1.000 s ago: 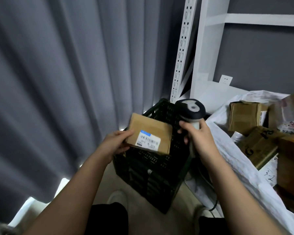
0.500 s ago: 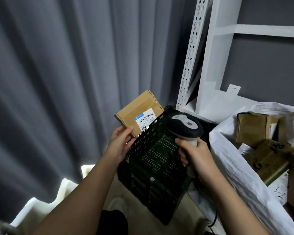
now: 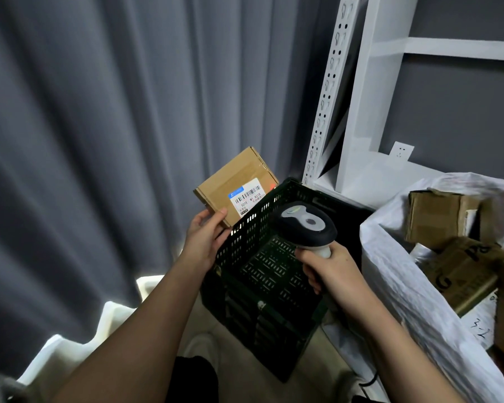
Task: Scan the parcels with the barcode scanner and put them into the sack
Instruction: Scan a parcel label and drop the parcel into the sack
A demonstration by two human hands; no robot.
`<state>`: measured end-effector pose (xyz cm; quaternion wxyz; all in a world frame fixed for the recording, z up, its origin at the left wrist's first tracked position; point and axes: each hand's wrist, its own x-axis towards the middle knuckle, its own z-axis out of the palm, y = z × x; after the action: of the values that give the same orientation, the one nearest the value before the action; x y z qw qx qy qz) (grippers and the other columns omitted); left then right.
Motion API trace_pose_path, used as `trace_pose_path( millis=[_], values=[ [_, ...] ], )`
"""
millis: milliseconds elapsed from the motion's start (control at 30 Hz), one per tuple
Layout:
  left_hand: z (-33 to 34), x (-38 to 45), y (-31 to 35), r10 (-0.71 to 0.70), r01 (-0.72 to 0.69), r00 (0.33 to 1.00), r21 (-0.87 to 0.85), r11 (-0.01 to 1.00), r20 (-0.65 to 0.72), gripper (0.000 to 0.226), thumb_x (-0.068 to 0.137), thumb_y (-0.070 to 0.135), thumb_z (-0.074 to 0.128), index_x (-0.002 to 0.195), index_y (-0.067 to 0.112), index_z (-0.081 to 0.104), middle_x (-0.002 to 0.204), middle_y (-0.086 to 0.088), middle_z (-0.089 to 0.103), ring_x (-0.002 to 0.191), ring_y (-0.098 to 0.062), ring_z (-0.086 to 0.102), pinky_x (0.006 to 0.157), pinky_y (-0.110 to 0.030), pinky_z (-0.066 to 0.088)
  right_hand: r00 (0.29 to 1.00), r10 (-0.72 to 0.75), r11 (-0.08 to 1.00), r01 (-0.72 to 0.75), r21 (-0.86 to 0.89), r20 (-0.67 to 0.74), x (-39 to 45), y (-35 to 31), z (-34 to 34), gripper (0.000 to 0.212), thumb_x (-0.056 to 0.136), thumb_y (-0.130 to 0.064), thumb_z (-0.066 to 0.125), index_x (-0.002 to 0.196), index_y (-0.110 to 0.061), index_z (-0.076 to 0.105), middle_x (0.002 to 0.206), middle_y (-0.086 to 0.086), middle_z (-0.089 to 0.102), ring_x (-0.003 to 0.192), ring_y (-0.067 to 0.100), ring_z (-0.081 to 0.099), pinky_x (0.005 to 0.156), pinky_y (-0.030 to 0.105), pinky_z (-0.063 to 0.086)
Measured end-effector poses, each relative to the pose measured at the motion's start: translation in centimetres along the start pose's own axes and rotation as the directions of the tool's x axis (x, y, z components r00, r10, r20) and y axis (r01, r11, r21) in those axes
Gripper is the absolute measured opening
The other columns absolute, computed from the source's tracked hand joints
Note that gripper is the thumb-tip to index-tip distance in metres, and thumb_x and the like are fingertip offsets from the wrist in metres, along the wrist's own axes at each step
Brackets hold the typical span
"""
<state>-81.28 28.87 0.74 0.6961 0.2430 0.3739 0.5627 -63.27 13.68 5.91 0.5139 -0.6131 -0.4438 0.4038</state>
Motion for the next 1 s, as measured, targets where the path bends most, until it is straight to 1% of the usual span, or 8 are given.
trace_pose_path(
  millis=[200,467,867,1000],
  values=[
    [-0.01,0.00,0.04,0.010,-0.010,1.000,0.014,1.000,0.011,0.048,0.089,0.007,0.065,0.133,0.004,0.046,0.110,-0.015,0.070,0.095,-0.020,0.070,0.067,-0.027,0.059,1.000,0.002,1.000,-0.002,0.026,0.003,-0.19,-0.24,0.36,0.021,0.088,-0.009,0.064,0.075,-0.011,0.048,0.049,0.000,0.044,0.041,0.013,0.036,0.046,0.031,0.030],
    [-0.43,0.31,0.07,0.005,-0.005,1.000,0.011,1.000,0.009,0.050,0.089,0.007,0.065,0.135,0.003,0.045,0.117,-0.017,0.067,0.103,-0.023,0.068,0.069,-0.027,0.059,1.000,-0.011,1.000,0.011,-0.020,0.005,-0.15,-0.21,0.61,0.021,0.086,-0.012,0.066,0.072,-0.014,0.050,0.050,0.001,0.047,0.042,0.015,0.037,0.047,0.030,0.032],
    [-0.66,0.27,0.19,0.002,-0.003,1.000,0.013,1.000,0.023,0.046,0.089,0.008,0.065,0.131,0.003,0.049,0.104,-0.013,0.073,0.094,-0.020,0.071,0.068,-0.027,0.058,1.000,-0.029,0.998,0.029,-0.061,0.005,-0.07,-0.21,0.69,0.024,0.084,-0.015,0.067,0.067,-0.018,0.050,0.048,-0.005,0.047,0.041,0.010,0.040,0.049,0.029,0.035],
    [-0.63,0.21,0.23,0.008,-0.009,1.000,0.036,0.999,0.019,0.045,0.089,0.009,0.064,0.131,0.003,0.049,0.104,-0.012,0.072,0.093,-0.019,0.071,0.070,-0.027,0.059,0.999,-0.049,0.995,0.050,-0.091,0.007,-0.12,-0.27,0.63,0.025,0.084,-0.016,0.068,0.066,-0.017,0.049,0.047,-0.006,0.048,0.042,0.009,0.041,0.050,0.028,0.036]
  ],
)
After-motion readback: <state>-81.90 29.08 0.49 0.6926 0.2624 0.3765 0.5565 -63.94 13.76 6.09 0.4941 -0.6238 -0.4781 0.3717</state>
